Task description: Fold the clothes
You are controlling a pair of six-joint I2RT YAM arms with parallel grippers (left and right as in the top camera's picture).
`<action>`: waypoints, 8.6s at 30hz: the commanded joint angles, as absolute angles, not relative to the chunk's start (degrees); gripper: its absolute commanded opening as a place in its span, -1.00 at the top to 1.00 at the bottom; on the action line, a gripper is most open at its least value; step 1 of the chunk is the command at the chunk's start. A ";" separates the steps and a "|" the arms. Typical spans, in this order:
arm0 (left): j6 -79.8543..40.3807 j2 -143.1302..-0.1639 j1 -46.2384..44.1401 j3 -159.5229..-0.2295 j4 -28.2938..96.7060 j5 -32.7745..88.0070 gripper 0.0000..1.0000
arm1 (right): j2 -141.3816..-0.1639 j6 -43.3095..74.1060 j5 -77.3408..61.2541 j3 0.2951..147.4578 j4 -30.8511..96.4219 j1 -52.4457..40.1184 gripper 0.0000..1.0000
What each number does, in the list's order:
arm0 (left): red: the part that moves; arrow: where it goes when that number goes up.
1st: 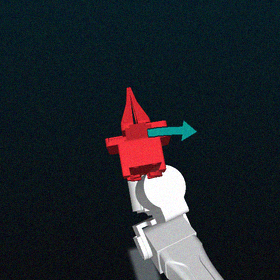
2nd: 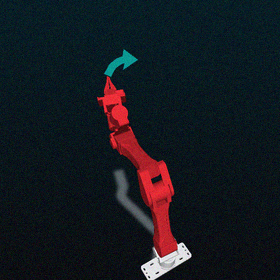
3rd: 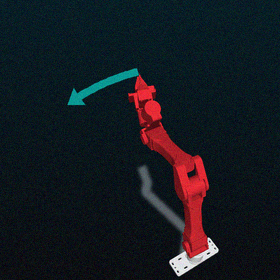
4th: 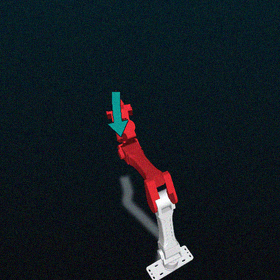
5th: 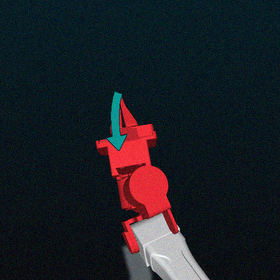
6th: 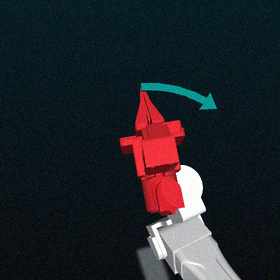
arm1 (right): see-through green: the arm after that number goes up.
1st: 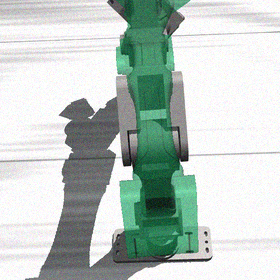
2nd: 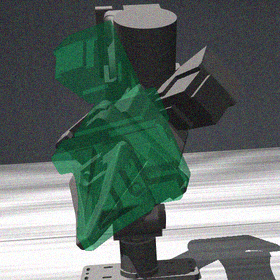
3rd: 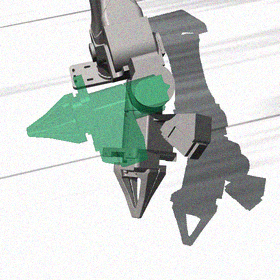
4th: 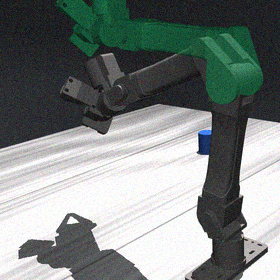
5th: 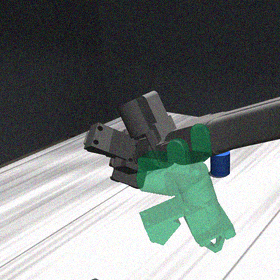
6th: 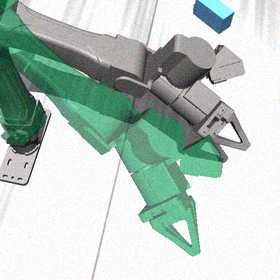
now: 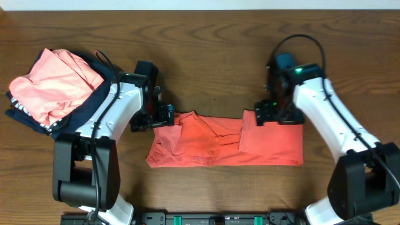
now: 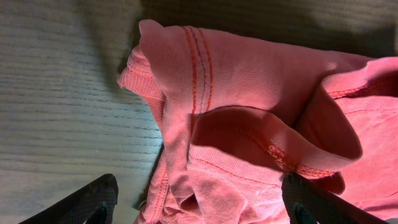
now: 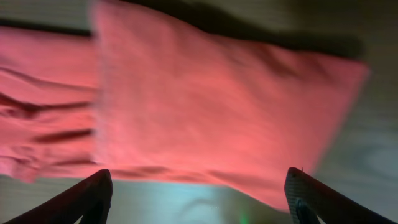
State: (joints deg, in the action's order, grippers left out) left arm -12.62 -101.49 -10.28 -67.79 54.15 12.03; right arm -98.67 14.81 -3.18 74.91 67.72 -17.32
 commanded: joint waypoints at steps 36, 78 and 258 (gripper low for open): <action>-12.32 -101.47 -10.15 -67.22 55.22 11.97 -0.72 | -101.45 38.72 9.63 59.92 51.29 -33.63 0.62; -12.29 -101.49 -10.15 -67.22 54.48 11.92 -0.90 | -100.71 21.87 -4.19 64.77 62.74 -37.85 -0.13; -5.61 -102.74 4.84 -96.42 84.05 9.58 -0.96 | -85.93 4.14 -14.76 67.70 67.35 3.66 -0.98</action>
State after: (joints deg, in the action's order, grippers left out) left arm -6.61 -102.65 6.17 -96.99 80.47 12.71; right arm -85.47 3.86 -18.35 67.64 64.66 4.54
